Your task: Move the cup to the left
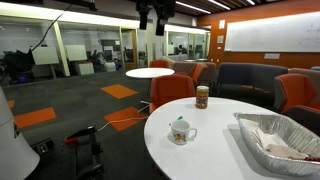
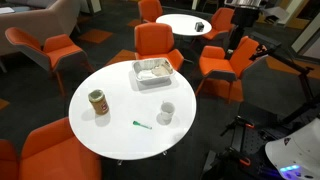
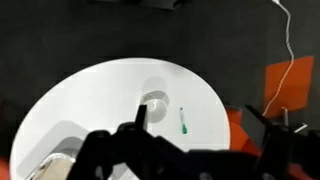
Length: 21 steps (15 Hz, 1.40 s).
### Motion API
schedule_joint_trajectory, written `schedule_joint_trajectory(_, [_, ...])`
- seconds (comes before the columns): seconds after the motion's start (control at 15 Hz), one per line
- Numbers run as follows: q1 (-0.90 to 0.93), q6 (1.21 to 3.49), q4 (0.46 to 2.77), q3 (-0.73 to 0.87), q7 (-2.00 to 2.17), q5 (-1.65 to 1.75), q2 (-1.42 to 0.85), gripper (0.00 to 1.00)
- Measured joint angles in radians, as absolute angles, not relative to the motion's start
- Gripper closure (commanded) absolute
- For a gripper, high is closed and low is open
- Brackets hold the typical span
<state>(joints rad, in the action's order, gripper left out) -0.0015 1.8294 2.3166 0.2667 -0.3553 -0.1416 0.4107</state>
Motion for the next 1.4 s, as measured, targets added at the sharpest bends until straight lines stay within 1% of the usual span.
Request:
schedule_joint_trajectory(0.6, [-0.001,1.83,2.315,0.267,-0.355,-0.142,0.411,0.0])
schedule_joint_trajectory(0.8, [-0.019,1.899,2.318,0.252,-0.301,-0.147,0.388,0.0])
schedule_joint_trajectory(0.93, [-0.024,2.005,2.33,0.235,-0.217,-0.161,0.308,0.0])
schedule_joint_trajectory(1.4, [-0.031,2.344,2.287,0.149,0.039,-0.305,-0.166,0.0])
